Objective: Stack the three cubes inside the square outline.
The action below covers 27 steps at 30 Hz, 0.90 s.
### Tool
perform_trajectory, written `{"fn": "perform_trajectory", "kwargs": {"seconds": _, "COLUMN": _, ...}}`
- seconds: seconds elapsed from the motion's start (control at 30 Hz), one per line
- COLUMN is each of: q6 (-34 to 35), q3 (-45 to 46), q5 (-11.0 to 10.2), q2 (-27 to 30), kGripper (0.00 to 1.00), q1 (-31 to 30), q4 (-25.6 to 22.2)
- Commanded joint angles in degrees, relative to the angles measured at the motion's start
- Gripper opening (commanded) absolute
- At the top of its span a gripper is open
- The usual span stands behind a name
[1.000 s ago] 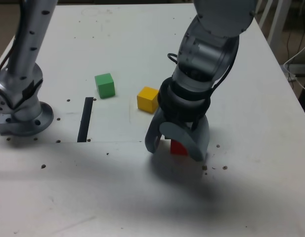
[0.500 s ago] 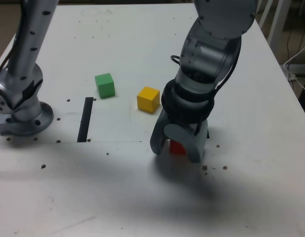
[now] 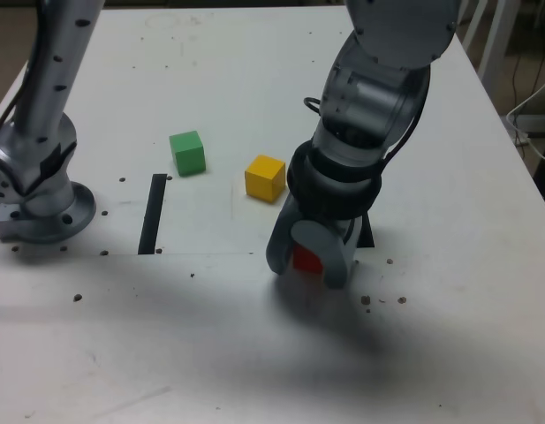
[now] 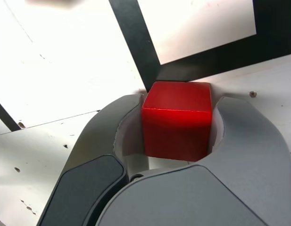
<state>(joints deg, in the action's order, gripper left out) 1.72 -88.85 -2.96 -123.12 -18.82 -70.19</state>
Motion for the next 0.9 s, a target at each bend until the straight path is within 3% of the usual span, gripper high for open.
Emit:
{"fn": "perform_trajectory", "kwargs": {"seconds": 0.0, "q6": 0.33, "q3": -0.13, "q5": -0.22, "q2": 0.93, "kGripper": 0.31, "q1": 0.41, "q4": -0.54}}
{"fn": "perform_trajectory", "kwargs": {"seconds": 0.87, "q6": 3.67, "q3": -6.37, "q5": -0.20, "q2": -0.49, "kGripper": 0.31, "q1": 9.80, "q4": -4.82}}
